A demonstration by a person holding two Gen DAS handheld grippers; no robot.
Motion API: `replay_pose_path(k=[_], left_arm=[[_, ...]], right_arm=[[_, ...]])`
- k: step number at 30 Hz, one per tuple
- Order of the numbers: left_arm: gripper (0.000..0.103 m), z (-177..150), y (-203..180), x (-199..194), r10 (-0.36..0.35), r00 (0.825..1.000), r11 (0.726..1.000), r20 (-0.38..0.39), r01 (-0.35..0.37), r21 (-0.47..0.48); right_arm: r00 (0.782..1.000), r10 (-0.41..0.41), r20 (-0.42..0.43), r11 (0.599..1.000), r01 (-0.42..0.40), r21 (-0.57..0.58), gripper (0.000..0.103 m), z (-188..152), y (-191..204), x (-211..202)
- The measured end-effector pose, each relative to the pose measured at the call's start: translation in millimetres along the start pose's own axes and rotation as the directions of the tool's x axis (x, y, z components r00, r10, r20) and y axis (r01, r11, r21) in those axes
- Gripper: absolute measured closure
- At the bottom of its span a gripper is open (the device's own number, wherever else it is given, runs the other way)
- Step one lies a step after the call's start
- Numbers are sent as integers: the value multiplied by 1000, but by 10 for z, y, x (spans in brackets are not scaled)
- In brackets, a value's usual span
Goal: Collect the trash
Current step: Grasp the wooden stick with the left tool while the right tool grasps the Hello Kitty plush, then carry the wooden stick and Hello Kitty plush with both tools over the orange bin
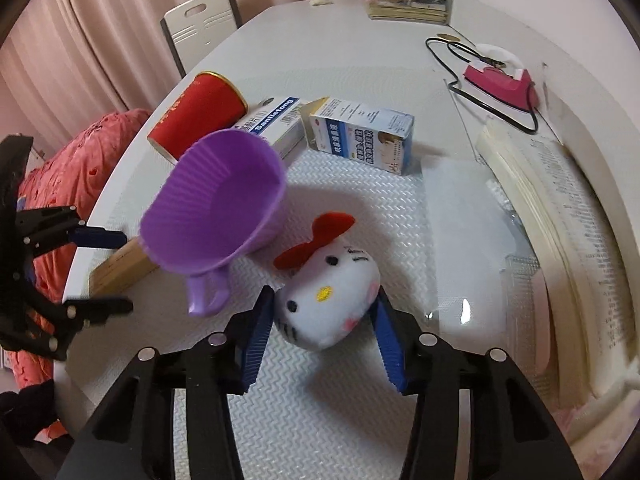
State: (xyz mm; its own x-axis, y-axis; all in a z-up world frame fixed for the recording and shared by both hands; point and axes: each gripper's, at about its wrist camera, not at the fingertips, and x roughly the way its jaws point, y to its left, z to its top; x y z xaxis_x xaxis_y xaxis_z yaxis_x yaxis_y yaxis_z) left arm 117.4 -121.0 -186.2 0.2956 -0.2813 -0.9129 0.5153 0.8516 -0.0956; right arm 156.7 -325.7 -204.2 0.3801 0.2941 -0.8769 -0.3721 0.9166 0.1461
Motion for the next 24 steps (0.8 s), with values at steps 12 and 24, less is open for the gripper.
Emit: replay_pose_path(k=[12, 24], left_arm=[[74, -79, 35, -69, 2, 1000, 1000, -6, -2, -3], [74, -266, -258, -125, -79, 996, 996, -37, 80, 46]], right_arm=[[999, 51, -3, 995, -50, 82, 63, -168, -124, -130], [989, 139, -44, 989, -136, 64, 63, -586, 174, -389]])
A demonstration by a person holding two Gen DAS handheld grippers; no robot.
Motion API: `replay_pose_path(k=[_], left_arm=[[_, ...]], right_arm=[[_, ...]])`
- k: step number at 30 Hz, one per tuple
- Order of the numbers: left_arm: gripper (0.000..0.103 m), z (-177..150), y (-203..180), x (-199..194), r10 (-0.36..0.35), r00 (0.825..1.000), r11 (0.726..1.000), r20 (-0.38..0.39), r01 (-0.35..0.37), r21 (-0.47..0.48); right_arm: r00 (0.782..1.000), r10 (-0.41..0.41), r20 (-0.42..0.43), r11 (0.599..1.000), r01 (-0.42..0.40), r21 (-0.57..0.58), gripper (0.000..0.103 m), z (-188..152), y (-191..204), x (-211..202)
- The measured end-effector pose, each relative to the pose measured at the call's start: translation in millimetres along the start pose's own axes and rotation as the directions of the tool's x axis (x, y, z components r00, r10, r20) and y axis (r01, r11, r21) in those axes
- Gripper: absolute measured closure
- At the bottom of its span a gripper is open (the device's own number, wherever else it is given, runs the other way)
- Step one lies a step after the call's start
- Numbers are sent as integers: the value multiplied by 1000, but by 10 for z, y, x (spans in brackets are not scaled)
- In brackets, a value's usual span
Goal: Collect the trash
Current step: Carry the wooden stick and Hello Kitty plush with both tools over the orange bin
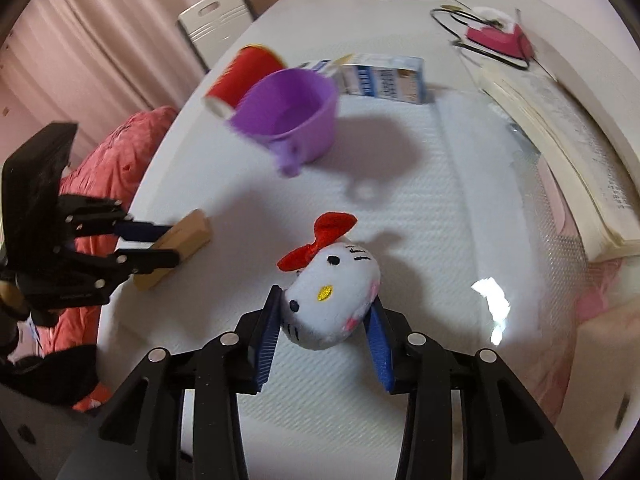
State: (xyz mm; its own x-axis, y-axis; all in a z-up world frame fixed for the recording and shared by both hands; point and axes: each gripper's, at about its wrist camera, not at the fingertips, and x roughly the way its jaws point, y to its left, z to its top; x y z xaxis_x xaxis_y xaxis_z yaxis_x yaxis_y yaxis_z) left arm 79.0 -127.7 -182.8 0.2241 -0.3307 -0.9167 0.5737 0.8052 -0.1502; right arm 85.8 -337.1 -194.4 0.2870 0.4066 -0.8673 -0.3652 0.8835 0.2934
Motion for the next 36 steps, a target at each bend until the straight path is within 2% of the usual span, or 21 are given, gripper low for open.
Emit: replay_pose_path(k=[4, 11, 19, 25, 30, 36], left_arm=[[74, 17, -76, -172, -7, 1000, 1000, 29, 7, 18], [74, 40, -122, -741, 49, 993, 997, 111, -56, 60], [74, -174, -45, -1193, 127, 979, 991, 162, -133, 28], [74, -371, 62, -1417, 182, 969, 983, 167, -183, -11], [74, -546, 209, -1556, 232, 959, 972, 165, -221, -80], [74, -877, 386, -1731, 292, 947, 948, 135, -268, -174]], right_arm=[[999, 12, 37, 1000, -11, -21, 63, -1, 156, -172], [994, 42, 105, 992, -30, -119, 63, 193, 510, -535], [987, 79, 139, 978, -49, -202, 63, 382, 849, -787], [983, 127, 134, 957, -86, -276, 63, 512, 1137, -832], [979, 177, 103, 930, -132, -342, 62, 640, 1425, -729], [971, 239, 28, 870, -201, -450, 62, 716, 1923, -540]])
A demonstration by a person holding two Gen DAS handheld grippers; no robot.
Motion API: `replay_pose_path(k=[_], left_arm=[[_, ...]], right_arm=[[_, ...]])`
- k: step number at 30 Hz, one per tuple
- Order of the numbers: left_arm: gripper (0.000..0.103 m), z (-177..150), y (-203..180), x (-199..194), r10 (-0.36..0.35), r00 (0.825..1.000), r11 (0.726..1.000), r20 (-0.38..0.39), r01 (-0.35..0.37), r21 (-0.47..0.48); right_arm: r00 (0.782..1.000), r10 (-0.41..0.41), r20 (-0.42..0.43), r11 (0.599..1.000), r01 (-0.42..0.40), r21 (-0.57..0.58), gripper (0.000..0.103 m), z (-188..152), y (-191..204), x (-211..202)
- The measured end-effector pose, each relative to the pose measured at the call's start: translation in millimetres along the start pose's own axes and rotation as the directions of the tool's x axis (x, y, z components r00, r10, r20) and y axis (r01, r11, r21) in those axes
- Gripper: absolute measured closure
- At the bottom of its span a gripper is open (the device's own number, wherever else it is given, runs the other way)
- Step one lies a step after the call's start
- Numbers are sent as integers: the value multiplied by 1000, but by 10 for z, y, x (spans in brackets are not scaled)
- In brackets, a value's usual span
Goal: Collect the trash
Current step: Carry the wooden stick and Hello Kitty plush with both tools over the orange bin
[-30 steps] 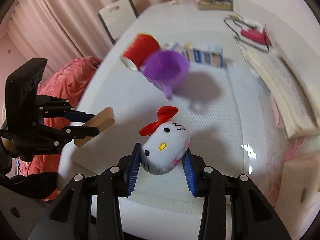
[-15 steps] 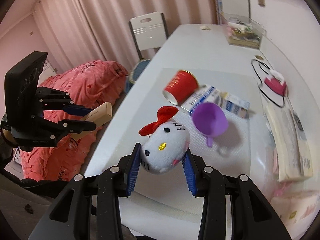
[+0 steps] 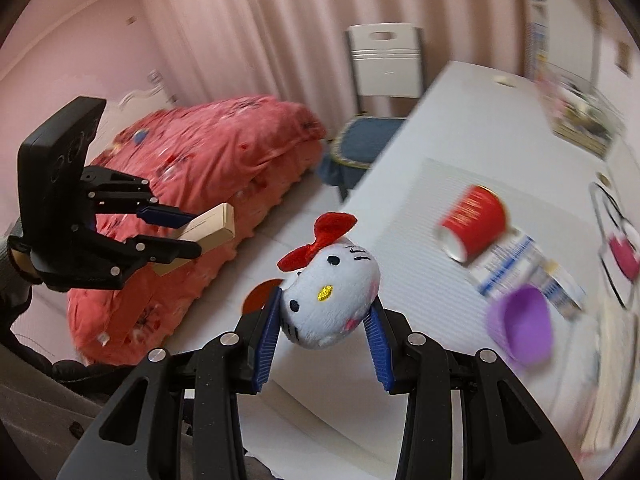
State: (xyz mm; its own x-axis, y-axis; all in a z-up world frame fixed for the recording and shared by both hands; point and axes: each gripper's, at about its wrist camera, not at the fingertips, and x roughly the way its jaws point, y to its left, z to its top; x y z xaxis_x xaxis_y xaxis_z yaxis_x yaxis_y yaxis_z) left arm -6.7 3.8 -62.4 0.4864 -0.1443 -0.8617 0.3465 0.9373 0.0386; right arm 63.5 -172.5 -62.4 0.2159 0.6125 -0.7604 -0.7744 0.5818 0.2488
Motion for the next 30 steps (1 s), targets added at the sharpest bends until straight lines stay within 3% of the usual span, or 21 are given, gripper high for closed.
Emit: replay_pose_path(k=[14, 23, 30], left_arm=[[74, -708, 586, -262, 100, 993, 967, -59, -111, -230], [74, -1113, 997, -257, 109, 988, 939, -114, -139, -315], [74, -1346, 1335, -39, 76, 989, 924, -125, -116, -364]], right_arm=[[976, 166, -138, 949, -196, -247, 62, 549, 1068, 869], [947, 225, -228, 900, -292, -324, 62, 744, 1684, 1518], [933, 213, -291, 896, -305, -323, 62, 752, 1895, 2038]])
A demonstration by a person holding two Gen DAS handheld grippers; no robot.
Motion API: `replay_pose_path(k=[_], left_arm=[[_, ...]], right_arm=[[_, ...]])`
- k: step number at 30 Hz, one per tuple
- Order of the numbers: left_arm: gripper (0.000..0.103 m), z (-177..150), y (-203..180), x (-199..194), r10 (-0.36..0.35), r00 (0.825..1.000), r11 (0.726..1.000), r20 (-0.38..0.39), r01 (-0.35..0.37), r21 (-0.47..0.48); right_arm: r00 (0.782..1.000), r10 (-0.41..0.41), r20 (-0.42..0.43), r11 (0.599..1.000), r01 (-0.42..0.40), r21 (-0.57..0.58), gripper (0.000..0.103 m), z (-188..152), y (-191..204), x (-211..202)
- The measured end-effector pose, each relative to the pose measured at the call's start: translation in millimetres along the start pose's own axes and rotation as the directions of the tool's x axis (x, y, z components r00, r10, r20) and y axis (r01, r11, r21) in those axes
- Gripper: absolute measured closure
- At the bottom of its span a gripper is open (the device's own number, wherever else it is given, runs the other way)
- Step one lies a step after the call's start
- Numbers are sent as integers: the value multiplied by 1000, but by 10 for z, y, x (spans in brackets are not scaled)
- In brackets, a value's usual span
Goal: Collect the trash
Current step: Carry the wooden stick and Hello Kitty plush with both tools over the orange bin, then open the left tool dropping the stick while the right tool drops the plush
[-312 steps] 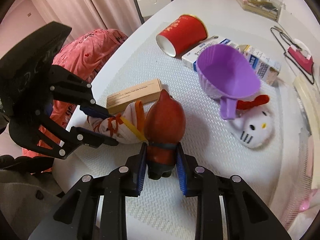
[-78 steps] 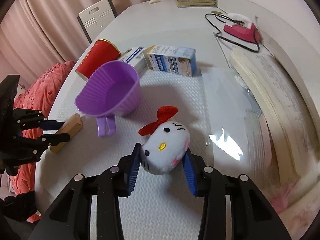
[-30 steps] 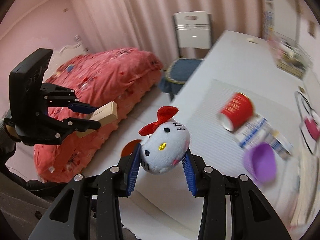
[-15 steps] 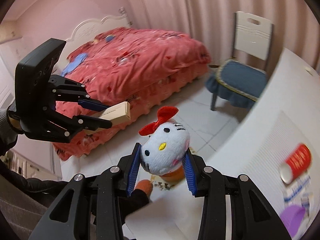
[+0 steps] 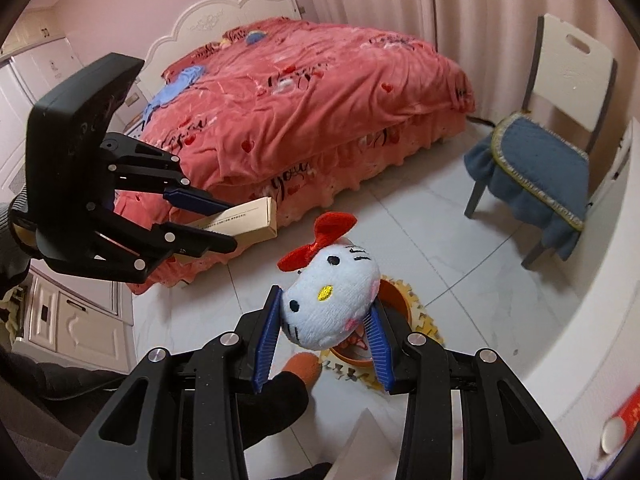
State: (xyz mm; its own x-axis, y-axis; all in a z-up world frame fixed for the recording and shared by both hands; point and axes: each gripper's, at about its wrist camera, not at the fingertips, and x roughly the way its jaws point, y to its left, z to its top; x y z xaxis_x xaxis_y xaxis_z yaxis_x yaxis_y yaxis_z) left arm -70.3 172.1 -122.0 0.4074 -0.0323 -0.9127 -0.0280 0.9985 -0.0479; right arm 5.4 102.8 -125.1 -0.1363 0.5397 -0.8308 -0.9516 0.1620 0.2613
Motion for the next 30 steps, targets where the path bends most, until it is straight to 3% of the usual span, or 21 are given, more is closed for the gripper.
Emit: replay_pose_path(k=[15, 21, 25, 28, 30], left_arm=[[74, -68, 475, 798, -99, 993, 995, -69, 98, -21], [74, -78, 567, 973, -122, 989, 992, -86, 120, -33], [74, -79, 561, 1033, -127, 988, 992, -91, 126, -25], [71, -72, 581, 1085, -128, 987, 992, -97, 126, -26], [59, -53, 583, 1120, -123, 987, 992, -105, 121, -24]], right_arm=[[993, 19, -113, 997, -11, 73, 62, 120, -272, 1149], [990, 22, -141, 994, -6, 110, 62, 85, -395, 1403], [989, 18, -144, 989, 4, 147, 56, 81, -481, 1509], [988, 8, -156, 985, 19, 170, 51, 61, -551, 1574], [987, 0, -161, 983, 29, 179, 45, 44, -581, 1605]])
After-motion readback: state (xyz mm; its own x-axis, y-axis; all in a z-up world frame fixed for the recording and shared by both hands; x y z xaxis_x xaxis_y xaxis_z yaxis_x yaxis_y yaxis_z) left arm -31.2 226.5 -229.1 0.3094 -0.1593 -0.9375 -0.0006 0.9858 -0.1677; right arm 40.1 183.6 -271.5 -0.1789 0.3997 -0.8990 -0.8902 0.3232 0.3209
